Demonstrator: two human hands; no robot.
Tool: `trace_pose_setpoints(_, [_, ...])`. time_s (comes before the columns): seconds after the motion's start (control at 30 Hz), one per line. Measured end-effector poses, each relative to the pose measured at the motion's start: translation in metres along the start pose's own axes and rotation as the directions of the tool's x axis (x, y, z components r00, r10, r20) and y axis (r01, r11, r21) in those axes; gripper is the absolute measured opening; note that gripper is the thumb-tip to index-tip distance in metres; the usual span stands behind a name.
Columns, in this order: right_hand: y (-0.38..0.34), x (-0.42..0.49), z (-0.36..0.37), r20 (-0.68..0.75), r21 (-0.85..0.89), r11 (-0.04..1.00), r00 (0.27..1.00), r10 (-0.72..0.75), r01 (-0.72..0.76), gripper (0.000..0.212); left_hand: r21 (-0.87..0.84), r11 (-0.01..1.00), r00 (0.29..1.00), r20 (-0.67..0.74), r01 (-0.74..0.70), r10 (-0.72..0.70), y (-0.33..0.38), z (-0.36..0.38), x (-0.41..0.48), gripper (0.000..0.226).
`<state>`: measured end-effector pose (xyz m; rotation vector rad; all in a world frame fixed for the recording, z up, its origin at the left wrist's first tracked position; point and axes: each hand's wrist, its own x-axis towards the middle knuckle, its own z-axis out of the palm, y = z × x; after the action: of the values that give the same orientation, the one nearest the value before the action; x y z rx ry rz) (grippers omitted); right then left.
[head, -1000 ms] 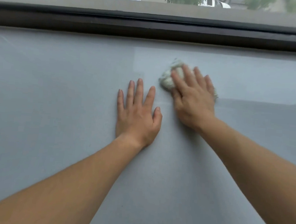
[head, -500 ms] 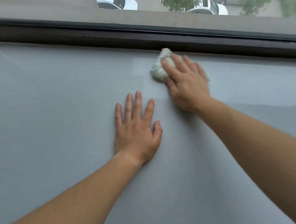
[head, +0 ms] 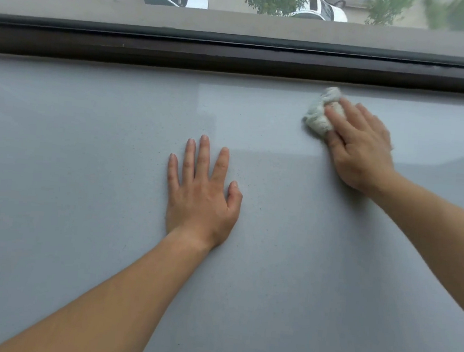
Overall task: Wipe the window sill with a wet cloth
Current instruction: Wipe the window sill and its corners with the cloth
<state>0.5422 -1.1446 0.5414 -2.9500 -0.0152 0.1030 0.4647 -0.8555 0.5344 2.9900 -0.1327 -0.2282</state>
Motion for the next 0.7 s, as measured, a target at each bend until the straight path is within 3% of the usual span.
trace_pose_setpoints(0.1, [0.011,0.0,-0.001,-0.069,0.06,0.956,0.955,0.289,-0.286,0.051,0.001,1.0,1.0,0.002,0.006,-0.006,0.001,0.0,-0.001,0.066])
trace_pose_setpoints(0.13, [-0.001,-0.007,0.003,-0.087,0.056,0.949,0.945,0.315,-0.311,0.05,0.005,1.0,1.0,0.0,0.009,-0.009,0.002,0.001,-0.001,0.066])
trace_pose_setpoints(0.17, [-0.013,-0.018,0.007,-0.09,0.045,0.959,0.955,0.284,-0.281,0.049,0.009,1.0,1.0,0.0,0.011,-0.011,0.002,0.001,-0.001,0.066])
trace_pose_setpoints(0.27, [-0.02,-0.058,0.01,0.006,-0.002,1.0,1.0,-0.003,0.003,0.051,0.007,1.0,1.0,0.006,0.009,-0.009,0.004,0.0,-0.003,0.066])
trace_pose_setpoints(0.33, [-0.001,-0.059,0.002,0.031,0.004,0.999,0.998,-0.053,0.053,0.052,-0.003,1.0,1.0,0.01,0.009,-0.009,0.005,0.0,-0.003,0.066])
trace_pose_setpoints(0.43, [0.015,-0.044,0.0,-0.039,0.08,0.964,0.965,0.259,-0.255,0.05,-0.021,1.0,1.0,-0.003,0.014,-0.014,0.004,-0.001,-0.002,0.066])
trace_pose_setpoints(0.5, [-0.002,-0.055,0.006,-0.081,0.073,0.945,0.943,0.324,-0.319,0.05,-0.068,0.998,0.998,-0.064,0.015,-0.019,0.007,-0.002,-0.007,0.066])
trace_pose_setpoints(0.6, [-0.02,-0.1,0.015,-0.043,0.012,0.998,0.997,0.064,-0.064,0.051,-0.155,0.987,0.989,-0.148,-0.035,0.012,0.031,0.0,-0.028,0.063])
trace_pose_setpoints(0.7, [0.007,-0.116,0.009,0.041,-0.019,0.989,0.989,-0.145,0.146,0.052,-0.17,0.98,0.987,-0.14,-0.098,0.075,0.069,0.01,-0.075,0.06])
